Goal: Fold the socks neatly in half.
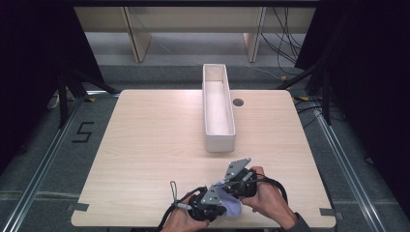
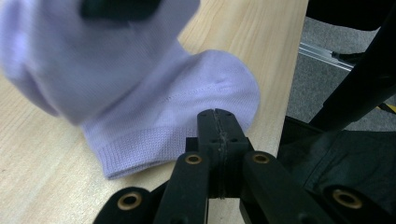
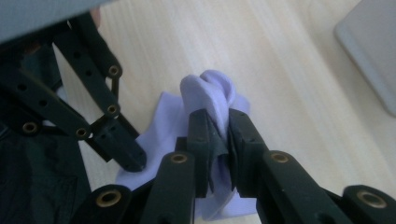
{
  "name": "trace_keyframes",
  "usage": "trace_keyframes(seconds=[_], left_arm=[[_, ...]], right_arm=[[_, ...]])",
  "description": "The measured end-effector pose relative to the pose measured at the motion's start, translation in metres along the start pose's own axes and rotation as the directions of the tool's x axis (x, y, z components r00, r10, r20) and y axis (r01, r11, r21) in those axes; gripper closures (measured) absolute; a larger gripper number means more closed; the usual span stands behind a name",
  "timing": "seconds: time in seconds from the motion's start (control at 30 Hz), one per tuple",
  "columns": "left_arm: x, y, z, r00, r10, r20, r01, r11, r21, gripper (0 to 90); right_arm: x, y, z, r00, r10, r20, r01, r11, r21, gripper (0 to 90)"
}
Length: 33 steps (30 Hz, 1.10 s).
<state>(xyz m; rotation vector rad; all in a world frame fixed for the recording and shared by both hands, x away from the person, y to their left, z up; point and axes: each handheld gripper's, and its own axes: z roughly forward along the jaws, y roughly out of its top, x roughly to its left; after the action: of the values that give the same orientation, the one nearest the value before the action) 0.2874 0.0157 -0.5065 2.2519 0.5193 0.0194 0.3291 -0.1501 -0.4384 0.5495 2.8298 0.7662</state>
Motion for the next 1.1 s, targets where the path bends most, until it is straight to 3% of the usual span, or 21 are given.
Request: trace_keyframes(seconds=[0.07, 0.1, 0.23, 0.3, 0.53, 0.63, 0.73, 0.8, 1.1], left_arm=[[-0.001, 0.0, -0.001, 1.0, -0.004, -0.004, 0.004, 1.0, 0.002, 89.8], [0.001, 0.0, -0.001, 0.9998, 0.016, -0.014, -0.016, 0.9999, 0.002, 89.7], [0.0, -0.001, -0.001, 1.0, -0.005, 0.004, 0.005, 1.0, -0.002, 89.8], [0.001, -0.001, -0.002, 1.0, -0.002, 0.0, 0.002, 1.0, 0.0, 89.8], [0.002, -0.001, -0.001, 1.0, 0.004, -0.006, -0.004, 1.0, -0.007, 89.8], [0.002, -0.001, -0.002, 0.9999, 0.013, -0.003, -0.014, 0.9999, -0.002, 89.8], [0.001, -0.001, -0.002, 0.9999, 0.01, -0.004, -0.01, 0.9999, -0.006, 89.8], [0.001, -0.001, -0.002, 1.0, 0.01, -0.001, -0.01, 0.9999, -0.009, 89.7], [0.0, 0.0, -0.002, 0.9994, 0.028, -0.021, -0.028, 0.9996, -0.005, 89.6]], right_arm=[[0.002, -0.002, 0.002, 0.9998, 0.01, -0.017, -0.01, 1.0, 0.014, 77.0], [0.003, -0.003, 0.003, 0.9994, 0.022, -0.026, -0.022, 1.0, 0.014, 74.9], [0.003, -0.005, -0.003, 0.998, 0.035, -0.053, -0.035, 0.999, 0.001, 74.8], [0.003, -0.004, -0.007, 0.9986, 0.025, -0.047, -0.026, 1.0, -0.012, 75.4], [0.0, -0.004, -0.027, 0.9968, 0.058, -0.055, -0.061, 0.997, -0.055, 75.3], [-0.005, -0.007, -0.029, 0.9981, 0.059, -0.018, -0.06, 0.996, -0.063, 76.9], [-0.007, -0.01, -0.024, 0.9964, 0.084, -0.014, -0.084, 0.996, -0.029, 78.9], [-0.009, -0.011, -0.016, 0.9986, 0.052, -0.011, -0.052, 0.998, -0.023, 79.9], [-0.007, -0.015, 0.01, 0.9966, 0.057, -0.059, -0.053, 0.997, 0.064, 82.0]])
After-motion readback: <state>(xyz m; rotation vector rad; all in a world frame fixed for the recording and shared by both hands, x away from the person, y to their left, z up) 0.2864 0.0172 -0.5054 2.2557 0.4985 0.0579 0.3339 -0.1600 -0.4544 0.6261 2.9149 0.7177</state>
